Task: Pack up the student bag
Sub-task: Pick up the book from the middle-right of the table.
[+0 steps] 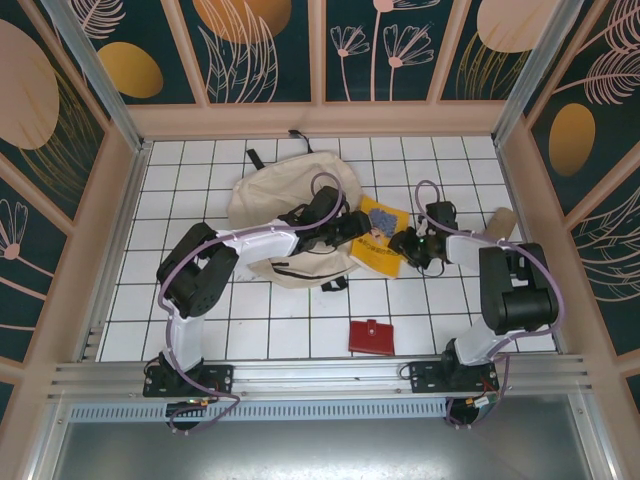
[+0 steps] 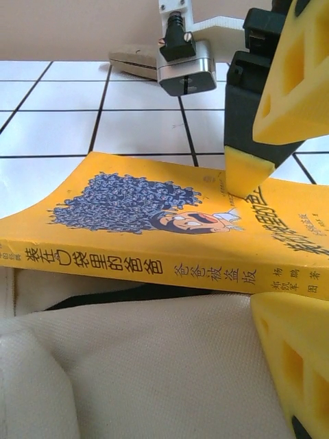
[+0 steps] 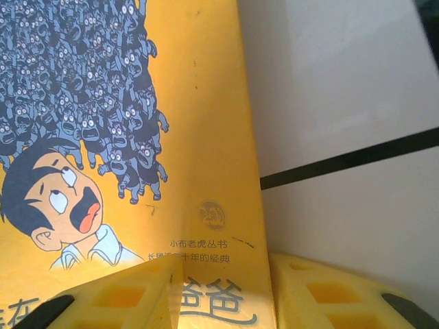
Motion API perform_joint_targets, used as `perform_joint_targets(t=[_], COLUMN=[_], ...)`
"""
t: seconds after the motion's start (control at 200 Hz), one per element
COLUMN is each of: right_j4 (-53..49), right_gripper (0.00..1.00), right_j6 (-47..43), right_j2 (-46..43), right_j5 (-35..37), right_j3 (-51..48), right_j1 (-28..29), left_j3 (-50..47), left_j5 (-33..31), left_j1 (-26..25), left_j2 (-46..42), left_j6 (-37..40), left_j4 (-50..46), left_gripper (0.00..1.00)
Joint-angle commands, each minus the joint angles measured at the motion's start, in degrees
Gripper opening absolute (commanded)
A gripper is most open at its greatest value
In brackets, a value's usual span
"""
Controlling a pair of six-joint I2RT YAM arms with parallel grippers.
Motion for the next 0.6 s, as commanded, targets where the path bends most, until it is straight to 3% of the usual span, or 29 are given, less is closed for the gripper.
perform_joint_targets(t=[0.0, 0.17, 0.42, 0.596], right_j4=[0.8, 0.6, 0.7, 1.1], right_gripper=[0.38, 0.38, 0.38, 0.37], right_j6=[1.2, 1.0, 0.9, 1.0], right_j2=[2.6, 3.6, 3.8, 4.2], right_j5=[-4.7, -3.7, -3.4, -4.0], right_j3=[1.4, 1.7, 1.4, 1.5], right_j1=[3.0, 3.4, 3.3, 3.3], left_j3=[-0.2, 0.2, 0.7, 0.7], left_j5=[-0.9, -4.0, -6.9, 2.6], left_j1=[-0.5, 0.7, 1.0, 1.0], left_j2=[-2.4, -2.0, 0.2, 1.1], left_j6=[3.6, 9.0, 8.8, 9.8], left_j4=[-3.7, -9.1, -11.4, -6.5], left_gripper=[0.61, 0.65, 0.66, 0.6])
